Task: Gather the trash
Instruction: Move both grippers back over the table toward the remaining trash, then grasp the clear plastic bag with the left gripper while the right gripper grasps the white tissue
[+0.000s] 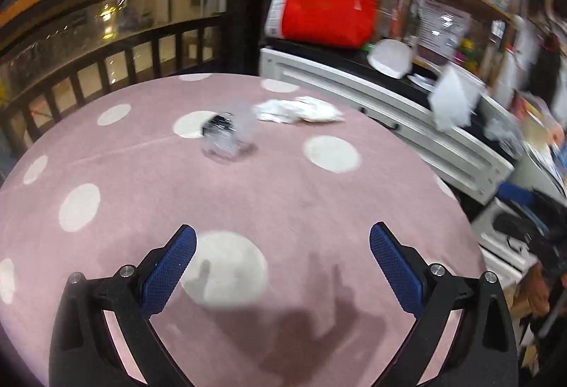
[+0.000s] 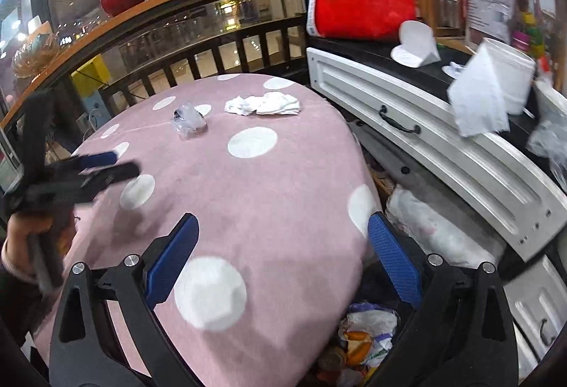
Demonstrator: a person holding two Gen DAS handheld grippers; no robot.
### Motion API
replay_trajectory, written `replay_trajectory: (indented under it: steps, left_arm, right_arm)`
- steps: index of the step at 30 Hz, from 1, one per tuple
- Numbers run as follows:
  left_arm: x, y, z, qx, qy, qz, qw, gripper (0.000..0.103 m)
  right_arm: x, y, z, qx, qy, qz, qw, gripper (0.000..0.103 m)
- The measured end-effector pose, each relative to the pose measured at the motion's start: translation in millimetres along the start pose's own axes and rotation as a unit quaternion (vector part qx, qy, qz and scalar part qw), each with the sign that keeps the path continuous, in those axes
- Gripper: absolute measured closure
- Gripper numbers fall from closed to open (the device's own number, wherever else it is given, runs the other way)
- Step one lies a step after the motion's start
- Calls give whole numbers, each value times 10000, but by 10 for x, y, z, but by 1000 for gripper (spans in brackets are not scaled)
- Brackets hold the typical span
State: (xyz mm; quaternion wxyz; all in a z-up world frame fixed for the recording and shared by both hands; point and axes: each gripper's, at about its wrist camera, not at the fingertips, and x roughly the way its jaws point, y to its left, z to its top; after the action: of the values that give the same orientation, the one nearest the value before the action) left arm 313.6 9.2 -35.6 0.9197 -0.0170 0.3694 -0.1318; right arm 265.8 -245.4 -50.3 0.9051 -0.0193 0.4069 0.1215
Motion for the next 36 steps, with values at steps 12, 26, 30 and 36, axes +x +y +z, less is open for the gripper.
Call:
replay_trajectory:
  steps: [12, 26, 30, 36]
  left_arm:
    - [960, 421, 696, -315, 321, 403, 9982, 26]
    - [409, 638, 422, -516, 91, 236, 9984, 50]
    - [154, 692, 280, -605, -16, 214, 9979, 50]
    - [-24, 741, 192, -714, -38, 83, 9974, 50]
  right_arm:
    - [688, 90, 458, -76, 377, 102, 9992, 8]
    - [1860, 425, 1131, -729, 893, -129, 9932, 17]
    - [2215, 502, 1260, -842, 1173, -259, 9892, 24]
    - [2387, 542, 1381, -949, 1128, -540, 9876, 42]
